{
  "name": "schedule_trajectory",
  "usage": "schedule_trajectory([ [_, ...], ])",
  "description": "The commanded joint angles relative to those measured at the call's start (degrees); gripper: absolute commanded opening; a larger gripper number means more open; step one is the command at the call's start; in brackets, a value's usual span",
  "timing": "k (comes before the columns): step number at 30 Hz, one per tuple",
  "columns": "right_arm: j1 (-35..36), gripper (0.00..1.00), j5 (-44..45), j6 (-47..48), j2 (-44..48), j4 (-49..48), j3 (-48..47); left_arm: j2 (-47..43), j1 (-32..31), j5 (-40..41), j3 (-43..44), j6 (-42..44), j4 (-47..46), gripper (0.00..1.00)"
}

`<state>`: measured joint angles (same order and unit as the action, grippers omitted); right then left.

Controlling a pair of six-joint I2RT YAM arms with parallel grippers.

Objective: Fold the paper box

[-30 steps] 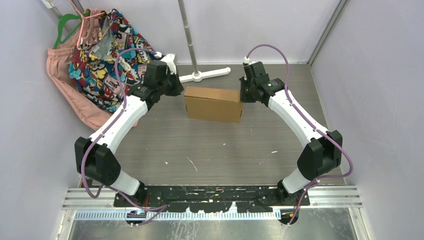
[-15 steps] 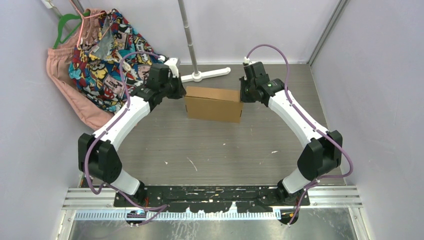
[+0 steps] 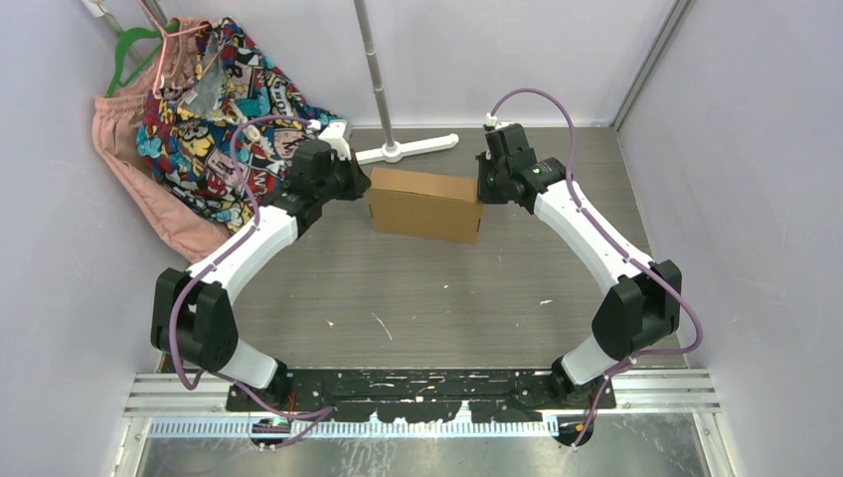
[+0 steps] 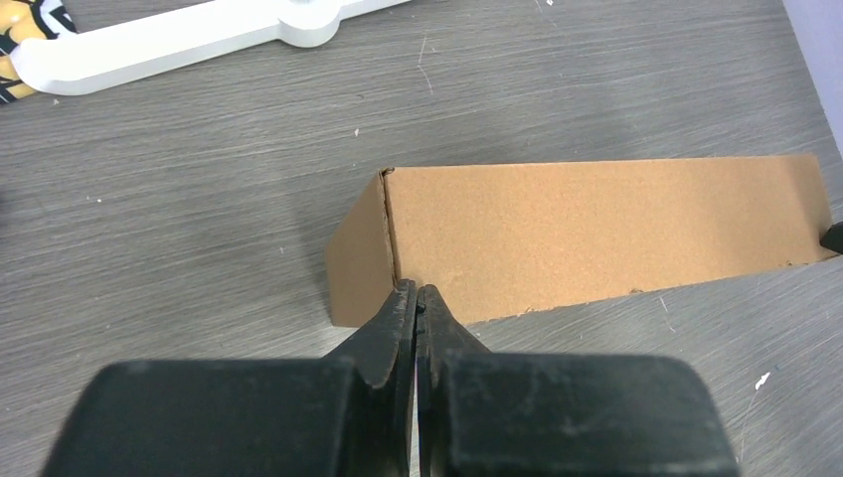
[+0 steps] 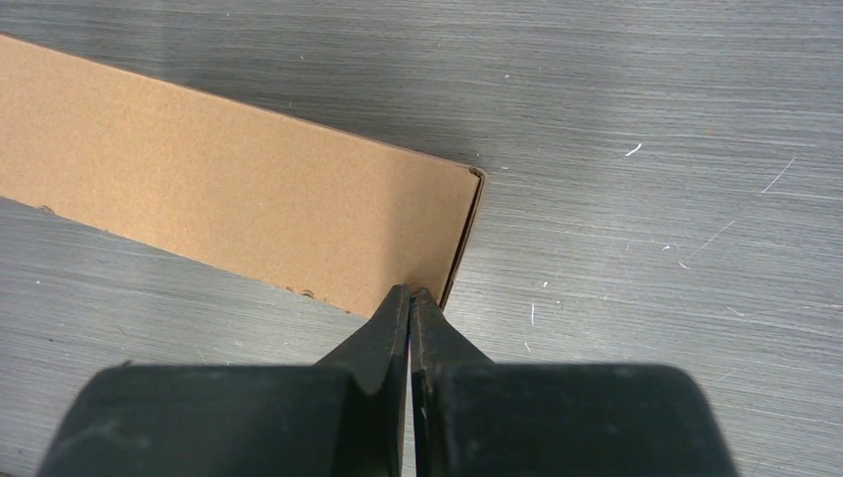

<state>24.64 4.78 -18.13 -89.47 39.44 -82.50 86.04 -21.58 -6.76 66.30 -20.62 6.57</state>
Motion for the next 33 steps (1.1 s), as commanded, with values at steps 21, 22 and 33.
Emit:
schedule_trajectory([
  [21, 1.27, 0.21, -12.66, -1.72, -5.20, 2.59, -13.80, 2.15, -0.66, -1.32, 1.09, -1.09, 14.21, 0.00],
  [22, 1.91, 0.21, -12.53, -1.61, -6.33, 3.03, -15.15, 2.28, -0.65, -1.73, 1.25, -1.24, 14.24, 0.00],
  [33, 9.32, 0.21, -7.21, 0.31, -19.39, 8.51, -31.89, 5.28, -0.69, -4.45, 5.71, -2.40, 17.61, 0.01],
])
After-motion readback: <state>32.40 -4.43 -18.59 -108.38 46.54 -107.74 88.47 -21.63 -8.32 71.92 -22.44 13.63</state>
